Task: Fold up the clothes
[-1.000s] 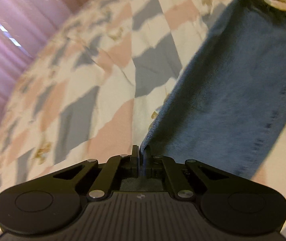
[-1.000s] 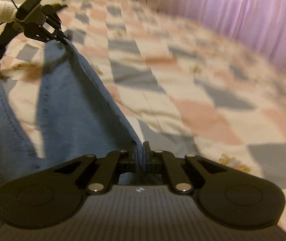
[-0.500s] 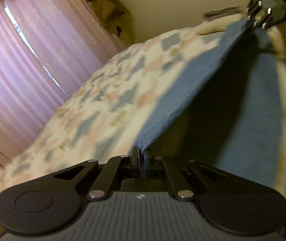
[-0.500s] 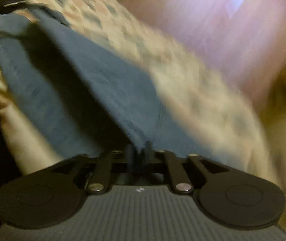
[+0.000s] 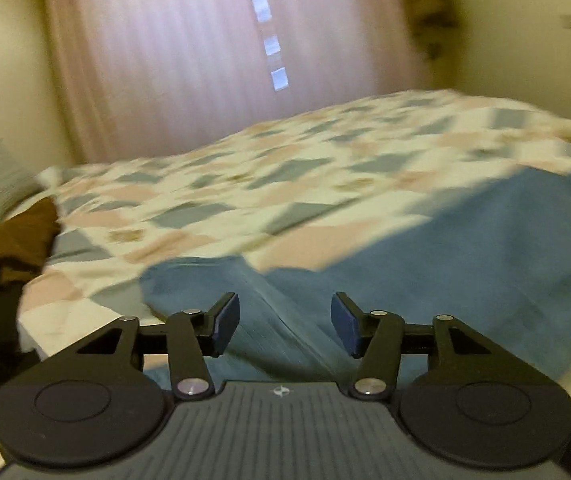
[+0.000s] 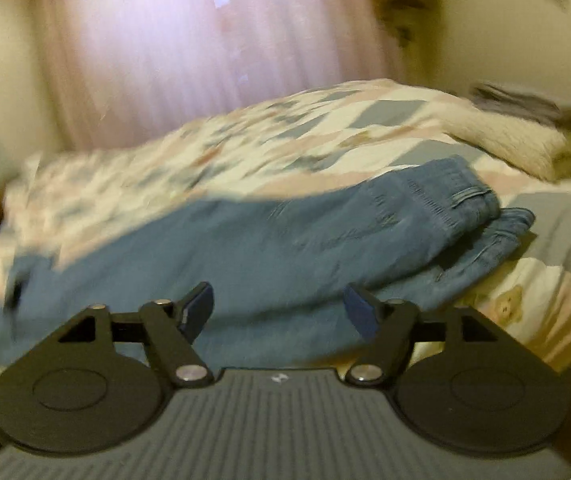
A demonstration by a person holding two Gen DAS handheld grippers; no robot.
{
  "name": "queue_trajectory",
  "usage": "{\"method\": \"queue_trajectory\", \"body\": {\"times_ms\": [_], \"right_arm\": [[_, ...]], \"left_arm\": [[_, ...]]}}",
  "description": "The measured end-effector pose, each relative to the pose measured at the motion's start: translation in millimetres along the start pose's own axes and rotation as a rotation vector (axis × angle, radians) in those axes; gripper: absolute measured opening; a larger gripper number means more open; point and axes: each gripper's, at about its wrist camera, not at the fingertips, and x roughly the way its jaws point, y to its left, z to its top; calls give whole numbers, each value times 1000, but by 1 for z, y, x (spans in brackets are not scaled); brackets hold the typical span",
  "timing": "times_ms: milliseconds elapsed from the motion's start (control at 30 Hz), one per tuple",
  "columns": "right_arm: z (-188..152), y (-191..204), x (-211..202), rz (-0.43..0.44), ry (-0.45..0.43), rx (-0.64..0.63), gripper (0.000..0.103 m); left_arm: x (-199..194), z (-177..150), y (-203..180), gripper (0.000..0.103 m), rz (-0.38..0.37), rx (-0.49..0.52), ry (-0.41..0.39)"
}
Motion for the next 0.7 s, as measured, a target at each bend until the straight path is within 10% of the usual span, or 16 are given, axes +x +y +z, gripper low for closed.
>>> {"method": "queue_trajectory", "body": {"times_ms": [200,400,433,500,700], "right_arm": [[28,-70,33,26,-68,363,92],[37,-83,80,-28,-39,392,93],[36,-82,86,-35,-33,394,93],[32,-81,91,-42,-34,402,92],[24,-72,84,-45,-40,402,92]], "left_arm": [[125,52,26,71,94,-158,170],[237,39,20,57,231,-112,469],[241,35,17,54,244,-97,466],[240,32,16,10,250,-88,429],[122,33,88,2,295,-362,151]]}}
